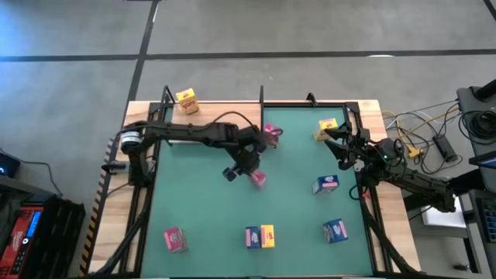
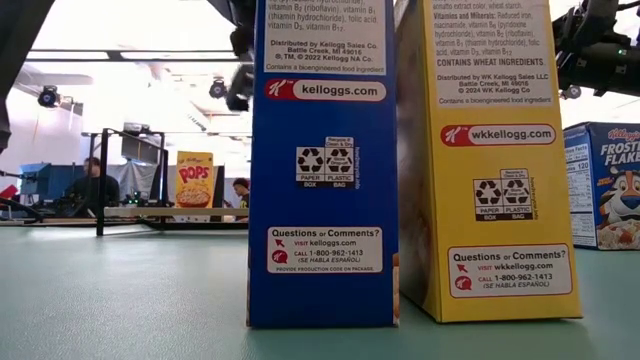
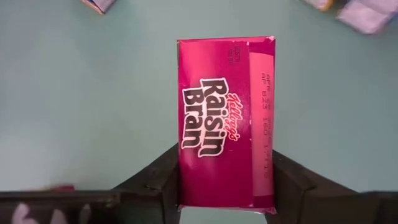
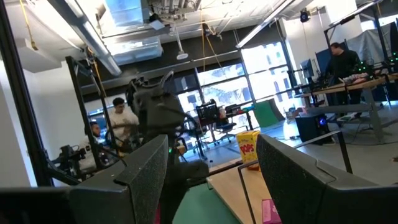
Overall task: Stack cereal on shelf
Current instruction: Put the middle pink cereal box on the shelf
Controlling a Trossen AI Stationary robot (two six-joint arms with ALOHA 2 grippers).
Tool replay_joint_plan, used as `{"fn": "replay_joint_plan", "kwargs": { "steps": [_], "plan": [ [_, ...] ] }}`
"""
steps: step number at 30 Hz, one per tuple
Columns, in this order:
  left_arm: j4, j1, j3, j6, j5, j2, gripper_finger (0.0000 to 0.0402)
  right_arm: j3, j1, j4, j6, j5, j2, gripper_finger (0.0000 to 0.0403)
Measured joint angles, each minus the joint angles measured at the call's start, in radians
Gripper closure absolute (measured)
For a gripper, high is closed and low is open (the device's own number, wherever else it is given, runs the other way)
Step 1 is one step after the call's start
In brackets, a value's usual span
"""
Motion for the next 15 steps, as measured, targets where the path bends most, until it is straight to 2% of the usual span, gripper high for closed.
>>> {"fn": "replay_joint_plan", "kwargs": {
  "steps": [6,15],
  "plan": [
    [-0.127,0.119,0.0,-0.048,0.027,-0.096,0.0241,0.0,0.0,0.0,0.0,0.0,0.0,0.0167],
    [-0.152,0.372,-0.001,-0.163,0.026,-0.146,0.024,0.0,0.0,0.0,0.0,0.0,0.0,0.0167]
  ]
}}
